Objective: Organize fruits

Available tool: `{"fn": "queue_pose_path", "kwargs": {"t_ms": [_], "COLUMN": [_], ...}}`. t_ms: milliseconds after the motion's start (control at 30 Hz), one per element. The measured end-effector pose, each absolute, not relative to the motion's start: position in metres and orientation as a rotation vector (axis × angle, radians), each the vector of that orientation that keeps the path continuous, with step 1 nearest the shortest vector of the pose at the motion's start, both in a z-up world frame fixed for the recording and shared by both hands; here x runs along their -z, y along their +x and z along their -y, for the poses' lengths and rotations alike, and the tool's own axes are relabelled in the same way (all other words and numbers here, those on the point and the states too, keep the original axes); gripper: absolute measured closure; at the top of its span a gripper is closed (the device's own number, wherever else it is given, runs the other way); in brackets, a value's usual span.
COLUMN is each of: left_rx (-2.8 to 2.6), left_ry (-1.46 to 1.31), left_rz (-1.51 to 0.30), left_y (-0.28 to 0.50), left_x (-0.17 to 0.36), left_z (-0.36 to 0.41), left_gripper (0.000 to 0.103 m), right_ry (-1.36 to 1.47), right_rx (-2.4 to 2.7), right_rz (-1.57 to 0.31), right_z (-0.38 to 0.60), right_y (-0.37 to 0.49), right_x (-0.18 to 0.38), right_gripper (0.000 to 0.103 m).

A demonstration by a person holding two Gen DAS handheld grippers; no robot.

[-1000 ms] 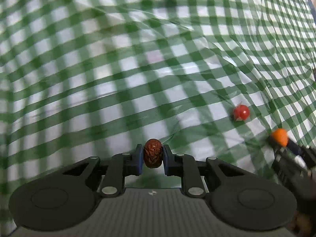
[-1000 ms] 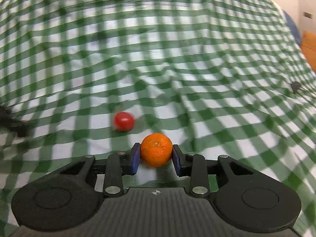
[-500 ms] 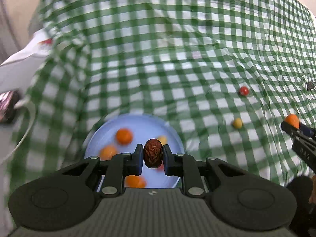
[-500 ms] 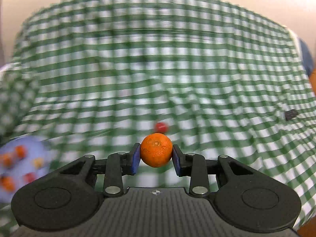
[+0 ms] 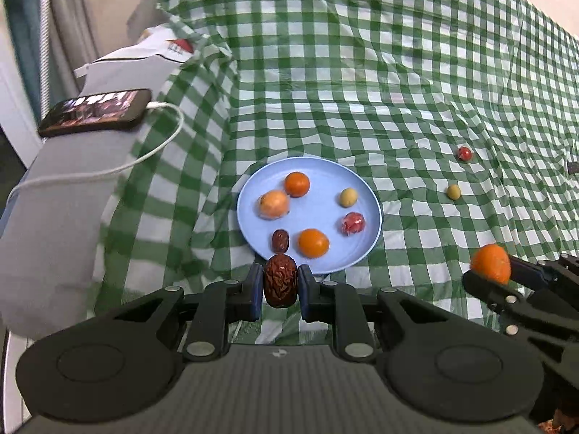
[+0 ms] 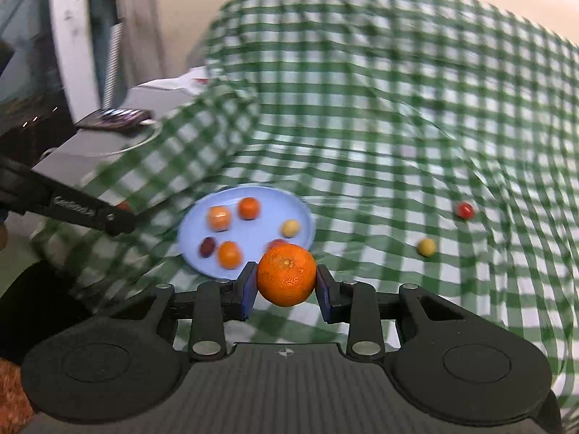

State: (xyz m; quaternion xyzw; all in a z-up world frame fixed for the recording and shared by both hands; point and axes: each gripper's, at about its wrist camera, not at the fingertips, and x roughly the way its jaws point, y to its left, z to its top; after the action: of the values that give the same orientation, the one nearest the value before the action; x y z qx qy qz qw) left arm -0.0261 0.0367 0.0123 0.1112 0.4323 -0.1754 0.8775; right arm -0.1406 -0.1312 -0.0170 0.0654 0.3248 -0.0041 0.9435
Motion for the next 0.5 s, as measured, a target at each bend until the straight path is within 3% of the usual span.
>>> {"fn": "queue_pose_path", "kwargs": {"t_ms": [500], "left_rx": [0.402], "left_ry": [0.189], "left_rz": [-0.901], "left_y": [-0.044], "left_x": [-0.01], "left_z": [-0.045], "left_gripper": [0.081], "right_ry": [0.076], "right_rx": [-0.021], "right_rz": [-0.654], "right_z": [0.112], "right_y": [-0.153], "right_x": [0.008], "right_gripper": [0.068]}}
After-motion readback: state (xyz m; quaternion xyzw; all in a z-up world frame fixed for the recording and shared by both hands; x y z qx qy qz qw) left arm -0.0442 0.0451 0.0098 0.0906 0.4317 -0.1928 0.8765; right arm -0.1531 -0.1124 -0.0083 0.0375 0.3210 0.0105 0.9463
